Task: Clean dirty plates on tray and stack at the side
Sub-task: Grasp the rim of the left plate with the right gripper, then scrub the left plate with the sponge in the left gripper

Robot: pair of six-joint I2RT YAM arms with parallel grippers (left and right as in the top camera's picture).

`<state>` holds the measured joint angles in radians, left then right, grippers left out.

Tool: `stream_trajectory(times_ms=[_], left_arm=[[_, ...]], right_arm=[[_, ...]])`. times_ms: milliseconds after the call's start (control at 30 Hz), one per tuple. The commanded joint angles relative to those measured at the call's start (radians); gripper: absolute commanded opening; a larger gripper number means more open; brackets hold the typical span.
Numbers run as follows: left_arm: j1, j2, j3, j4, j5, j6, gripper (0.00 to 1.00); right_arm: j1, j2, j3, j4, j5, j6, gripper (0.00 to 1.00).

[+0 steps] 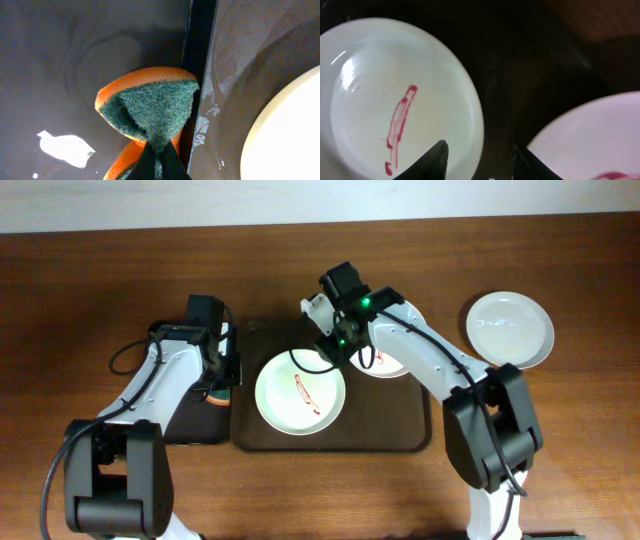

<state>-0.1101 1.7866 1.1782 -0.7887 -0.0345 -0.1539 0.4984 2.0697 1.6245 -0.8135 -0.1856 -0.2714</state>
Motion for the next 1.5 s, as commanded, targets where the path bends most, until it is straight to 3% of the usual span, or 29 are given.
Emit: stream_trajectory(times_ms=[0,133,200,267,333,367,567,633,967,1133,1467], left_arm=[[0.000,-0.029,0.027,-0.002,0.016,-0.013,0.00],[0.000,-0.029,0.027,-0.002,0.016,-0.013,0.00],[0.000,-0.029,0.027,-0.002,0.016,-0.013,0.00],[0.000,-0.029,0.027,-0.002,0.016,-0.013,0.00],[0.000,-0.029,0.027,-0.003,0.016,-0.013,0.00],[0.000,-0.029,0.027,-0.004,0.016,-0.013,0.00],[0.000,-0.029,0.027,-0.005,0.016,-0.013,0.00],[0.000,-0.029,0.027,-0.005,0.016,-0.013,0.00],[0.000,-0.084,0.065,0.014,0.049,-0.012,0.00],[-0.020,-0.171,0.079,0.031,0.312,-0.022,0.00],[-0.170,-0.087,-0.013,0.101,0.328,-0.280,0.00]], right_arm=[[0.014,0.050,-0.014,0.011,-0.035,-0.012,0.43],[0.014,0.107,-0.014,0.018,-0.035,0.020,0.41],[0.015,0.127,-0.014,0.018,-0.039,0.026,0.36],[0.014,0.130,-0.014,0.018,-0.039,0.044,0.26],[0.014,0.129,-0.012,0.001,-0.039,0.082,0.09],[0.011,0.127,-0.009,-0.014,-0.039,0.141,0.04],[-0.001,0.115,-0.007,-0.156,-0.051,0.706,0.04],[-0.001,0.115,-0.007,-0.162,-0.106,0.809,0.04],[-0.001,0.115,-0.007,-0.171,-0.114,0.826,0.04],[-0.001,0.115,-0.007,-0.171,-0.114,0.826,0.04],[-0.001,0.115,-0.007,-0.184,-0.117,0.799,0.04]])
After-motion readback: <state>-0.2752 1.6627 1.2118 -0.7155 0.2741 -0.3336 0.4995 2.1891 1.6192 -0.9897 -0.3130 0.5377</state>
